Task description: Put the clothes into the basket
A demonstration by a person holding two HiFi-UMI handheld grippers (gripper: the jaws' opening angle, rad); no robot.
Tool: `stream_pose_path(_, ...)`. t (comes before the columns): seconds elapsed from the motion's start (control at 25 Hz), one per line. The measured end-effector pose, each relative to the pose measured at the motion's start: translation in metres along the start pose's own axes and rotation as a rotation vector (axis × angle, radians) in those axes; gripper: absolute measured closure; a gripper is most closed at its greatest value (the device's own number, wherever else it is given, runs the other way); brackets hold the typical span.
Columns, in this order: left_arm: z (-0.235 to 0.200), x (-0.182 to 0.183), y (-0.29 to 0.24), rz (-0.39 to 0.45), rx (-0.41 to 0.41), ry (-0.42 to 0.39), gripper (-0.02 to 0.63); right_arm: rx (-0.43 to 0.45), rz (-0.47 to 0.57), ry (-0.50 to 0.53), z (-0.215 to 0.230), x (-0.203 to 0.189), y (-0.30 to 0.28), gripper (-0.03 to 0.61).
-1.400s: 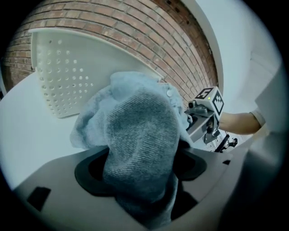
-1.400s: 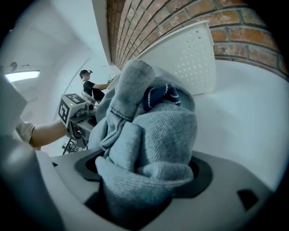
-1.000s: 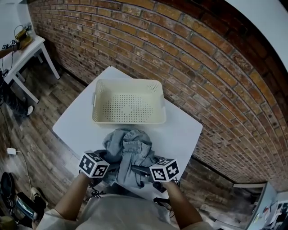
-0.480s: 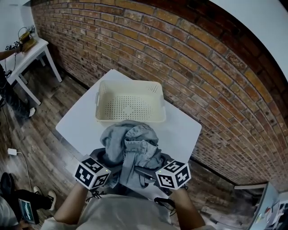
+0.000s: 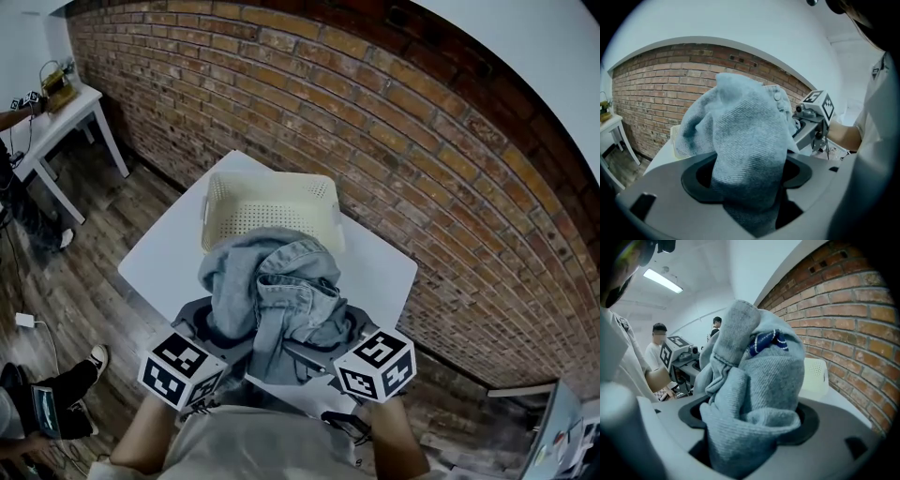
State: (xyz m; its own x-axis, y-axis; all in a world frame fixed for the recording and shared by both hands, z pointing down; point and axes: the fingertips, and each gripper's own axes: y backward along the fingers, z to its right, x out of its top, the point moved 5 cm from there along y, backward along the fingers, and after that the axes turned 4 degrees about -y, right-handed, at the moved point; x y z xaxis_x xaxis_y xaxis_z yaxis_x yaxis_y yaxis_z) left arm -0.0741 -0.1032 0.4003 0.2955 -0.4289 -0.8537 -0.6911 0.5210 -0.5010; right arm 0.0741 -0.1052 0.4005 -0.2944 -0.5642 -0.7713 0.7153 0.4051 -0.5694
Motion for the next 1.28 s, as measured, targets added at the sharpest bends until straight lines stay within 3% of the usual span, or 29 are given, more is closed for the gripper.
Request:
stream_pose_path(0.64,-0.022,0.067,0.018,0.107,0.124,-0.178,0.285,-0.051,0.157,0.156,0.005,0.069,0.01,0.181)
stream_pose_path(1.28,-0.084,0.118,-0.018,0.175,0.176,-0.237,0.285,-0.086,0.22,0.242,0.063,0.132,-0.016,0.181)
